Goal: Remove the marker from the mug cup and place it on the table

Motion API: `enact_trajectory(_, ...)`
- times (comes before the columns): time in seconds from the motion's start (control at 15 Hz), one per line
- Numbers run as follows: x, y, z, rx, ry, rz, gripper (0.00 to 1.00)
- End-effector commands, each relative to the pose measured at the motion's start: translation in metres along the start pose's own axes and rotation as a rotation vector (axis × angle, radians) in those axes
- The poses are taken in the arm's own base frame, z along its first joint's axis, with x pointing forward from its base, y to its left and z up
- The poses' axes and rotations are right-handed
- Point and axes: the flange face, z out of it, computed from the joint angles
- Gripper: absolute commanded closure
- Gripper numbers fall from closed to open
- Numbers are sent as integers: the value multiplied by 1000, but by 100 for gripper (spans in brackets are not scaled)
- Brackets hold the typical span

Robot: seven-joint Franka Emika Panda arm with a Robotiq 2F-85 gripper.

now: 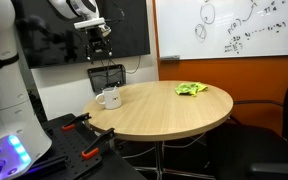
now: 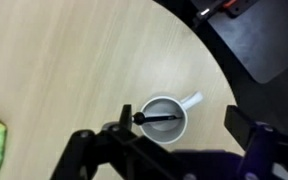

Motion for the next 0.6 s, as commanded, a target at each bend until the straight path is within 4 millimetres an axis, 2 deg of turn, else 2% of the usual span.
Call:
enact_trajectory(0.0, 19, 1, 8, -51, -8, -195, 0)
enact_trajectory(0.53, 38, 6, 27, -142, -44, -629, 0)
